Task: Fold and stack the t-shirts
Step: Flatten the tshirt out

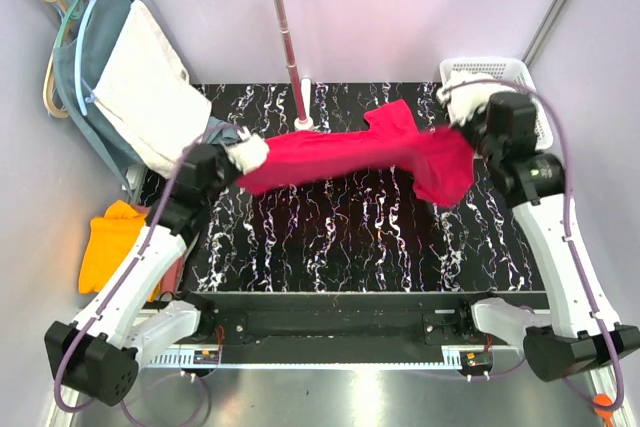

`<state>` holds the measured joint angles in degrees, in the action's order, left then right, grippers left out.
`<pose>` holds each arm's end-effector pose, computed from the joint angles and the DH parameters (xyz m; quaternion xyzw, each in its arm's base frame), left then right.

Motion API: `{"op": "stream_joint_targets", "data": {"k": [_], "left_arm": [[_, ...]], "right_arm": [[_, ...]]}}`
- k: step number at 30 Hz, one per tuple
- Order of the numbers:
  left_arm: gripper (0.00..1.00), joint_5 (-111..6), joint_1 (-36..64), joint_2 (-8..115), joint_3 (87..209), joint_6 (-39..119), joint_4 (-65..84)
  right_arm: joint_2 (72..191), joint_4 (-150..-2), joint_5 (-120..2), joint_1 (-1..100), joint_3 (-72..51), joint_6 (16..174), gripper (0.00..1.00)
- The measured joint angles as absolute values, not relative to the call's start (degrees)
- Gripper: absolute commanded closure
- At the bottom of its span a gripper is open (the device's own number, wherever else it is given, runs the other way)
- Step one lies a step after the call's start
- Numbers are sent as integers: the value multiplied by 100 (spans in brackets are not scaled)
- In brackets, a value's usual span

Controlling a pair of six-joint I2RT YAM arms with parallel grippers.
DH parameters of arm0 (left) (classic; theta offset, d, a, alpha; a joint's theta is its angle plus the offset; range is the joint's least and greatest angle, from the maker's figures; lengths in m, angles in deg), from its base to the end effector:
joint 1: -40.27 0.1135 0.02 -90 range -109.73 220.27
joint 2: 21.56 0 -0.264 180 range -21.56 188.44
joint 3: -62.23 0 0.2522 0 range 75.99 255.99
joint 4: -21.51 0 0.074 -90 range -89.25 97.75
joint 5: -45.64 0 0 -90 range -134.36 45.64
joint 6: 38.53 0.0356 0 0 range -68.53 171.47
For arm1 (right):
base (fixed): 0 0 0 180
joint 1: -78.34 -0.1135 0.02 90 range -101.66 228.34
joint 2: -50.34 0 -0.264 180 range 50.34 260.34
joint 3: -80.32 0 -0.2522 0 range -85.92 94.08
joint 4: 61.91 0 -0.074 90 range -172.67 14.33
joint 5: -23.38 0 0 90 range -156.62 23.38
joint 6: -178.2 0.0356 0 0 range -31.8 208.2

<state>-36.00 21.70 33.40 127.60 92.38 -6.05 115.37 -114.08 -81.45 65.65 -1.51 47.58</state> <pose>0.2110 -0.0654 0.3430 0.3605 0.7183 0.1723 0.5696 0.2188 0.0399 0.4553 -0.2953 0.7553 -0.2409 0.5333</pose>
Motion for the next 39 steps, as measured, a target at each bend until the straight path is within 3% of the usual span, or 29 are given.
{"op": "stream_joint_targets", "data": {"k": [5, 16, 32, 33, 34, 37, 38, 39], "left_arm": [[100, -3869, 1871, 3259, 12028, 9369, -1674], [100, -3932, 544, 3314, 11993, 9476, -3519], [100, -3797, 297, 3532, 12021, 9513, -4448], [98, -3797, 269, 3532, 12017, 9500, -4507], [78, -3799, 247, 3532, 12004, 9494, -4546], [57, -3817, 175, 3558, 11910, 9426, -4695], [42, -3825, 164, 3569, 11873, 9400, -4730], [36, -3830, 157, 3572, 11847, 9384, -4782]], "right_arm": [[11111, -12211, -7386, 6613, -1251, 5201, 100], [10333, -13343, -5784, 6652, -2418, 5439, 100], [10261, -14112, -5279, 6652, -3056, 4895, 97], [10276, -14160, -5240, 6652, -3056, 4880, 93], [10302, -14213, -5205, 6652, -3054, 4869, 81], [10436, -14353, -5089, 6652, -3054, 4821, 64], [10477, -14387, -5054, 6652, -3054, 4812, 51], [10506, -14418, -5037, 6652, -3054, 4808, 44]]}}
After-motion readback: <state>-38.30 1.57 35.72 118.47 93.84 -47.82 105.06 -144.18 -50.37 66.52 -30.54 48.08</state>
